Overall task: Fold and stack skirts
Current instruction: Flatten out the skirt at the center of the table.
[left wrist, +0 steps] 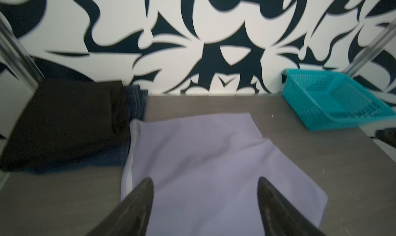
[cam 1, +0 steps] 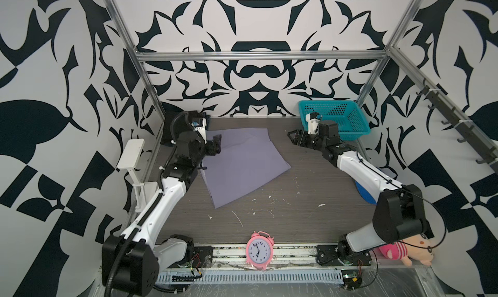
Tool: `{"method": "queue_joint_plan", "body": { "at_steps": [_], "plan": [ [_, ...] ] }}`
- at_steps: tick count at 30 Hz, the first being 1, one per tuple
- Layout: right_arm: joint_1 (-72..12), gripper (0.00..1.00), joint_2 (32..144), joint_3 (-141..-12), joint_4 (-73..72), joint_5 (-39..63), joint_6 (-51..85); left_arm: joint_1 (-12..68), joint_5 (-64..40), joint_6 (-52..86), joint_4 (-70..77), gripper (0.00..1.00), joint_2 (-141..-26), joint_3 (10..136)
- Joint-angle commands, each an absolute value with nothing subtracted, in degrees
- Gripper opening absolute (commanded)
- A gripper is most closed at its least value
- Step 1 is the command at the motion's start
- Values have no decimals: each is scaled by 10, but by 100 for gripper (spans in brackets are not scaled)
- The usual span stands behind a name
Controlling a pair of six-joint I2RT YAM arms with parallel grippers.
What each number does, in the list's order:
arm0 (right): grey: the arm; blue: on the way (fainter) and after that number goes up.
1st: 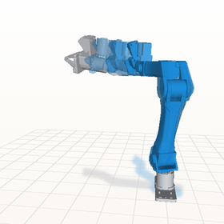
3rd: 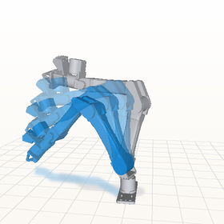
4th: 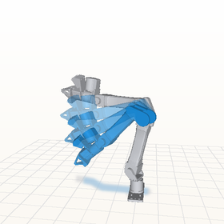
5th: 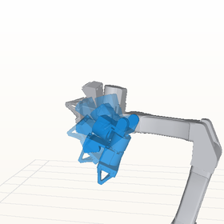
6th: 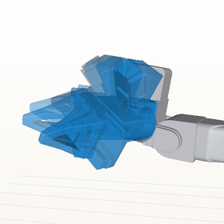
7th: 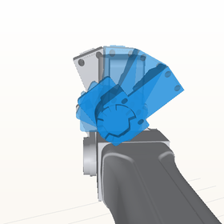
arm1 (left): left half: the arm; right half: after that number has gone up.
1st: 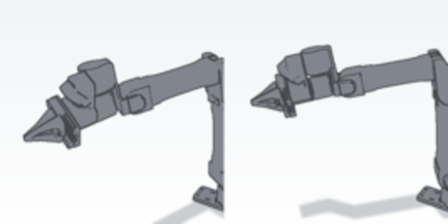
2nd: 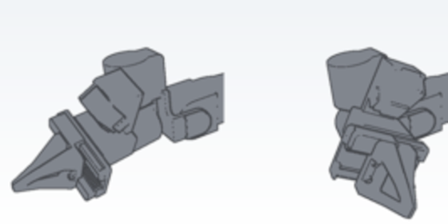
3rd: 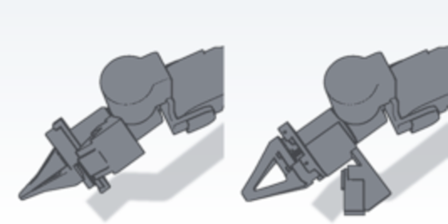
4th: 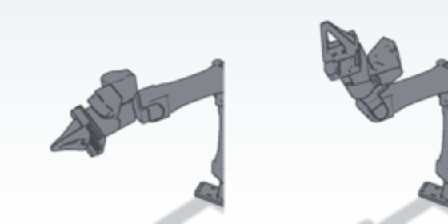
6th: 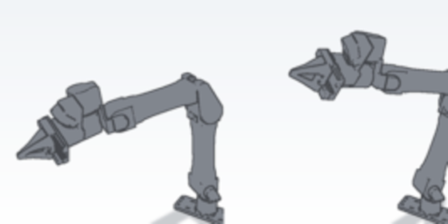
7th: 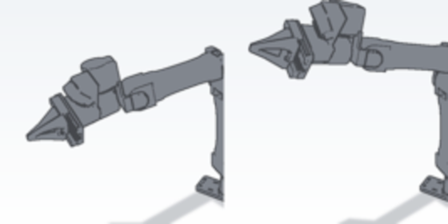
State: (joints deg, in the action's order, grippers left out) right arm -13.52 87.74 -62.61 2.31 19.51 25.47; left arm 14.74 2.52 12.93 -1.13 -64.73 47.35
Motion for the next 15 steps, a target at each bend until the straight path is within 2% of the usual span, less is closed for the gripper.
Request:
{"method": "queue_joint_plan", "body": {
  "at_steps": [1,5,11,13,15],
  "plan": [
    [-133,73,903,-596,49,204,228,122,45,250,-89,74,-663,392],
    [-134,76,977,-655,89,238,213,122,-3,310,-99,69,-695,371],
    [-145,77,1055,-708,91,272,205,134,1,359,-85,69,-719,318],
    [-155,74,1072,-724,94,281,204,134,-7,367,-70,61,-722,304],
    [-160,69,1089,-734,87,297,206,135,-4,372,-73,47,-723,305]
  ]
}}
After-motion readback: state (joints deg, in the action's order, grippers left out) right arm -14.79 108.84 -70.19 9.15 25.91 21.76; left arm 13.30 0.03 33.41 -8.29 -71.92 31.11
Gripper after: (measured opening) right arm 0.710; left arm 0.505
